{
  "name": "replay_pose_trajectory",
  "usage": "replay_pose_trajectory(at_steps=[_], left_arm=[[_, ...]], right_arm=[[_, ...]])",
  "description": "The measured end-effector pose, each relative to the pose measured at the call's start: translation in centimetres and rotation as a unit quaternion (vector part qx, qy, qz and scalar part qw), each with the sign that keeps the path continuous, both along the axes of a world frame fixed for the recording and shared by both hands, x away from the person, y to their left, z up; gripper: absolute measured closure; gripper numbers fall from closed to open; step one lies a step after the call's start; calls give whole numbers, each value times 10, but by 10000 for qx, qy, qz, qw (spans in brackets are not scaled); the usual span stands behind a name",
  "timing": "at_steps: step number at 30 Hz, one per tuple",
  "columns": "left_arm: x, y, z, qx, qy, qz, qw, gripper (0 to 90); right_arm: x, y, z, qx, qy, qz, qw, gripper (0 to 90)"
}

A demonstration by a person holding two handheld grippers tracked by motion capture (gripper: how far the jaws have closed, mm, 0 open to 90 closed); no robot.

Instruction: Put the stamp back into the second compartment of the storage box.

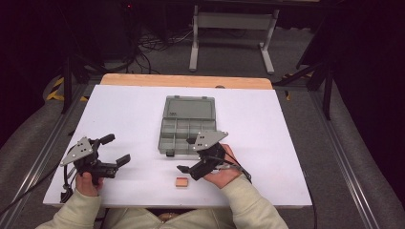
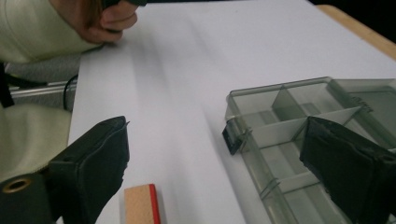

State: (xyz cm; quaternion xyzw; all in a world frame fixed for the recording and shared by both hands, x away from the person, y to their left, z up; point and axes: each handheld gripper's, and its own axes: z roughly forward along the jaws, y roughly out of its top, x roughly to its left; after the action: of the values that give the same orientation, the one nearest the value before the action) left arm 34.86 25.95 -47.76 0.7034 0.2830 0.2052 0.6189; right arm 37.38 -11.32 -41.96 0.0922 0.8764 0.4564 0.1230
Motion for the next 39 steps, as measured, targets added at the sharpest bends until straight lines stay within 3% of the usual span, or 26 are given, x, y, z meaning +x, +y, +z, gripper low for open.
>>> replay_pose_trajectory(at_steps=[7, 16, 23, 32, 39], left_arm=[[0, 0, 0, -6, -8, 5, 10000, 8], [0, 0, 0, 29, -22, 3, 10000, 9], [1, 0, 0, 46, -9, 1, 10000, 9], [1, -1, 0, 48, 20, -7, 10000, 9], [1, -1, 0, 50, 17, -9, 10000, 9]], right_arm=[[-1, 9, -2, -620, 308, 265, 9972, 130], [-2, 17, -6, -1114, 491, 421, 9917, 131], [-2, 24, -12, -1584, 658, 542, 9837, 132], [-2, 32, -20, -1895, 874, 606, 9761, 150], [-4, 38, -24, -2295, 1000, 769, 9651, 232]])
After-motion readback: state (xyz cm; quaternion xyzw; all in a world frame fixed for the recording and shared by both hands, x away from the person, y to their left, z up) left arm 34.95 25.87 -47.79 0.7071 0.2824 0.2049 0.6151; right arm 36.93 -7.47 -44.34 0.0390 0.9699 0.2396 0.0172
